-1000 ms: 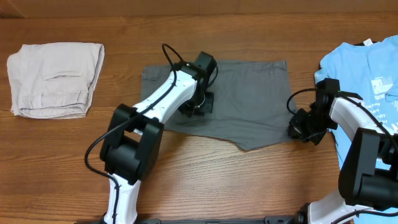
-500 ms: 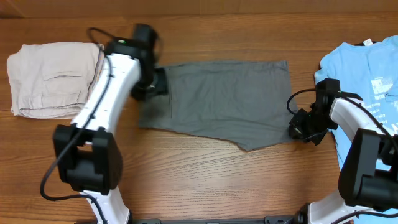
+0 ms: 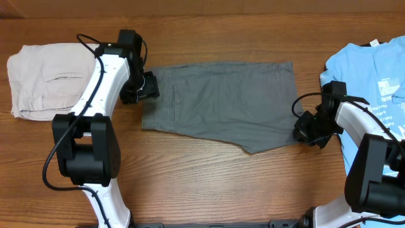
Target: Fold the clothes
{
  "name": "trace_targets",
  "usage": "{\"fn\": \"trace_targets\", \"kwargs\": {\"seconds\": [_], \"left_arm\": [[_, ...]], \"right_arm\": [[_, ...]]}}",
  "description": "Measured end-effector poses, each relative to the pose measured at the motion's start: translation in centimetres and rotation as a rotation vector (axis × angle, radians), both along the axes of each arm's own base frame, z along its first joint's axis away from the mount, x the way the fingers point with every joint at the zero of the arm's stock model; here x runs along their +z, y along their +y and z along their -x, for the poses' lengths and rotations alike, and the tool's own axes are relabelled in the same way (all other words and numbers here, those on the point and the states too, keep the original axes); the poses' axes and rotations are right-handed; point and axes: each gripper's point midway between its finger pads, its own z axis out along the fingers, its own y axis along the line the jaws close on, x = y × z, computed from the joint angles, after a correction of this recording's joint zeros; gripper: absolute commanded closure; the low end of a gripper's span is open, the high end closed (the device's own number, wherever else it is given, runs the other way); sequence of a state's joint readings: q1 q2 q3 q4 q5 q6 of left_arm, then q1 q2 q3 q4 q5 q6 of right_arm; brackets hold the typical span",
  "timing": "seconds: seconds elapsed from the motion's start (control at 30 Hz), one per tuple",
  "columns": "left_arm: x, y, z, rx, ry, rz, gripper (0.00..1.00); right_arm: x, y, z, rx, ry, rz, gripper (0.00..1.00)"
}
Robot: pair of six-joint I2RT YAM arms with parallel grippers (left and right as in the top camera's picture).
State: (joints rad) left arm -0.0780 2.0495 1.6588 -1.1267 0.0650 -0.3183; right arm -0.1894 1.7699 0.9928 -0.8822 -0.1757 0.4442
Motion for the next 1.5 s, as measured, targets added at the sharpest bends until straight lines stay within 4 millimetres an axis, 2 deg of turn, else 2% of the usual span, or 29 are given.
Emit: {"fn": "trace_targets", "kwargs": {"seconds": [0.6, 0.97, 1.37, 1.5], "left_arm": [[-6.2, 0.1, -0.1, -0.046, 0.098, -0.035, 0.37], [-6.3, 0.0, -0.2, -0.085, 0.095, -0.067, 0.36], [-5.9, 0.0, -0.2, -0.094, 0.098, -0.074, 0.26], [-5.0, -0.5, -0.6, -0.100, 0.063, -0.060, 0.23]], "right_arm": [[0.0, 0.0, 0.0, 0.001, 0.000, 0.000, 0.82], [0.0, 0.0, 0.0, 0.000, -0.001, 0.000, 0.81], [0.0, 0.0, -0.1, 0.000, -0.004, -0.001, 0.81], [0.0, 0.0, -0.1, 0.000, -0.004, -0.003, 0.75]]}}
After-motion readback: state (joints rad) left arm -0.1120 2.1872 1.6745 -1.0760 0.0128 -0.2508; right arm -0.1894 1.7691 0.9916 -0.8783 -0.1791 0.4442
